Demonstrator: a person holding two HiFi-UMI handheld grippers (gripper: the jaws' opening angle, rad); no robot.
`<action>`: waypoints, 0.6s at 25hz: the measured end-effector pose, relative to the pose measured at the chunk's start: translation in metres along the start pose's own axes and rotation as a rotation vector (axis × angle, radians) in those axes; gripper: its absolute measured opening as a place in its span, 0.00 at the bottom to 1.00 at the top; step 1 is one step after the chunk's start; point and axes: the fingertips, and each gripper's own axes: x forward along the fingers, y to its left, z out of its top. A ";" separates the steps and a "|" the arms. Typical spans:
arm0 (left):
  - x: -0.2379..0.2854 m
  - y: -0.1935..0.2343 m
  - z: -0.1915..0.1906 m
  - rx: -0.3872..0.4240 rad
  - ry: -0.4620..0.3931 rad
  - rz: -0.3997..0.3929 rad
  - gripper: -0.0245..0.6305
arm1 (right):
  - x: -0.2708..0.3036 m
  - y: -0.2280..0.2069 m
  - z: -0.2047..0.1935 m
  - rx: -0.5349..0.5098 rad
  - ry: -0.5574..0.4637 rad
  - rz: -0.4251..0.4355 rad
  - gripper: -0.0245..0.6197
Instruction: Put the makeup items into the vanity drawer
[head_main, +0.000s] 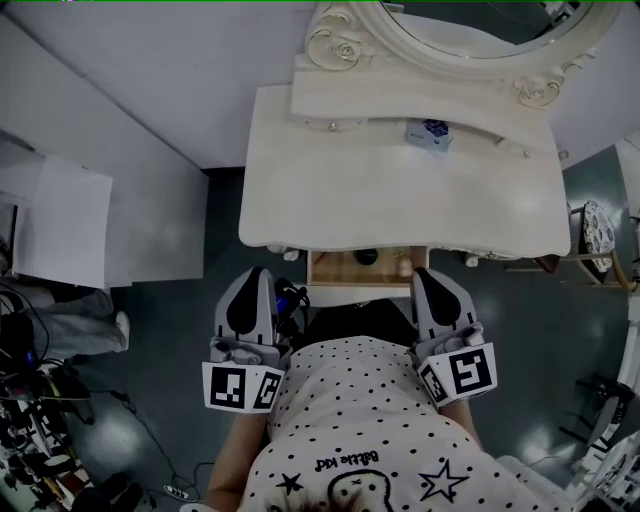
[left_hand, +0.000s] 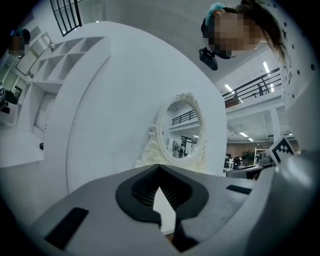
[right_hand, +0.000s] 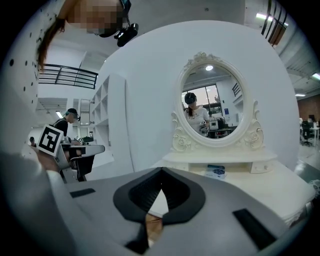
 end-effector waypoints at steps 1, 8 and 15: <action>-0.002 -0.003 0.000 -0.001 0.001 0.005 0.03 | -0.002 -0.001 0.000 0.002 0.003 0.008 0.05; -0.010 -0.023 0.003 -0.001 -0.004 0.038 0.03 | -0.021 -0.015 -0.004 0.013 0.018 0.029 0.05; -0.029 -0.048 0.002 0.008 -0.015 0.063 0.03 | -0.046 -0.021 -0.012 0.011 0.014 0.052 0.05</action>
